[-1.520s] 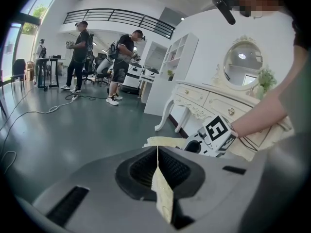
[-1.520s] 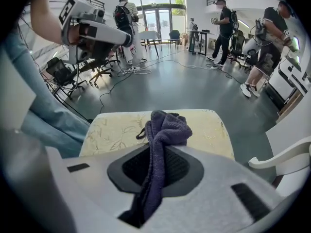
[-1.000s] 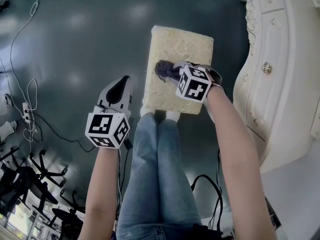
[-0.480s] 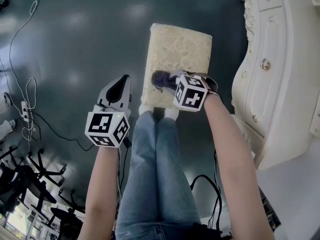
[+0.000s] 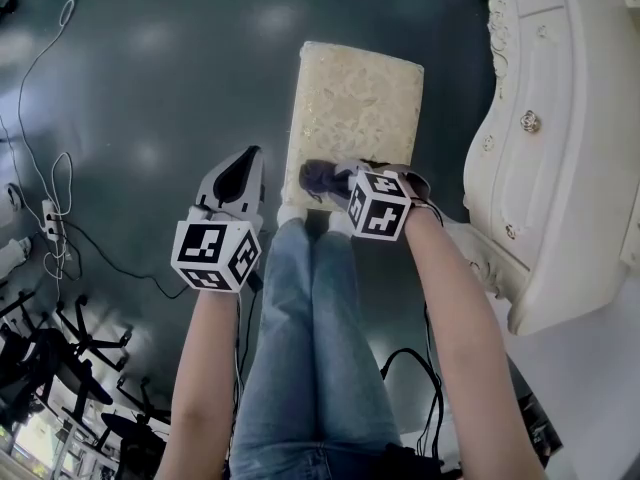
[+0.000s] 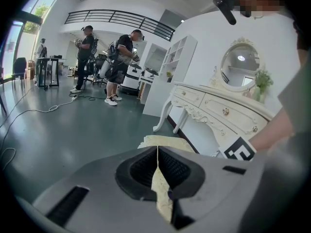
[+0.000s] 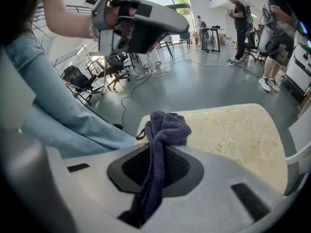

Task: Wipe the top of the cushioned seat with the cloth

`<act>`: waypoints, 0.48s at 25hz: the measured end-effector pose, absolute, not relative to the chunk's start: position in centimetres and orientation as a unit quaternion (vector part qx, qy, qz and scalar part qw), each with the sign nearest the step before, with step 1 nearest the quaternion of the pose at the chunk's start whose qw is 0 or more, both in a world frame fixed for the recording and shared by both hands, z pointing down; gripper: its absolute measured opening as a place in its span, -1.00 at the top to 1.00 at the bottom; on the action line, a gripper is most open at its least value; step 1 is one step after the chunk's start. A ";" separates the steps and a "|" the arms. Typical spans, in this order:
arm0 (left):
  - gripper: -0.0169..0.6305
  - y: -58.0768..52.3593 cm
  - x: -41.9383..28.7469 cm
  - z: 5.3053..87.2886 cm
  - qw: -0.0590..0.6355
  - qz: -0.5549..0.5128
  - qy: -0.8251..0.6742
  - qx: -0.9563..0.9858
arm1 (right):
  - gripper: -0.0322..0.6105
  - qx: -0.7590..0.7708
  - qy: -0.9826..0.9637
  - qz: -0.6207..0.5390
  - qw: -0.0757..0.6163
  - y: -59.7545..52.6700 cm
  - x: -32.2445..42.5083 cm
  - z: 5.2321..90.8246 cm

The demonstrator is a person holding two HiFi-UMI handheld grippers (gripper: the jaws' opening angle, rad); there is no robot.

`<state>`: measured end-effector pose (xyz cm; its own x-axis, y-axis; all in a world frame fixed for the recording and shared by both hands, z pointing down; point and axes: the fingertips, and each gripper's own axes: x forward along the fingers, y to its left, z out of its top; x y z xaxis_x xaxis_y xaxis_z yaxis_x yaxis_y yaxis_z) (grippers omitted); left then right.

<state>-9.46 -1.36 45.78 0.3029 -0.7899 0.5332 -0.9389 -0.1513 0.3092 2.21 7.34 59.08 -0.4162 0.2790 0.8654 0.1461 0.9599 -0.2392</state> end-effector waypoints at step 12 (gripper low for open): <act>0.93 -1.0 -9.1 46.2 0.305 0.130 -0.575 0.748 | 0.78 -0.139 -0.836 0.083 0.524 11.2 2.4 59.2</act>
<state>-9.05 -0.98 46.21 0.3053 -0.7805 0.5455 -0.9395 -0.1533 0.3064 2.44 11.23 59.17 -0.4118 0.3186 0.8538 0.1448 0.9479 -0.2839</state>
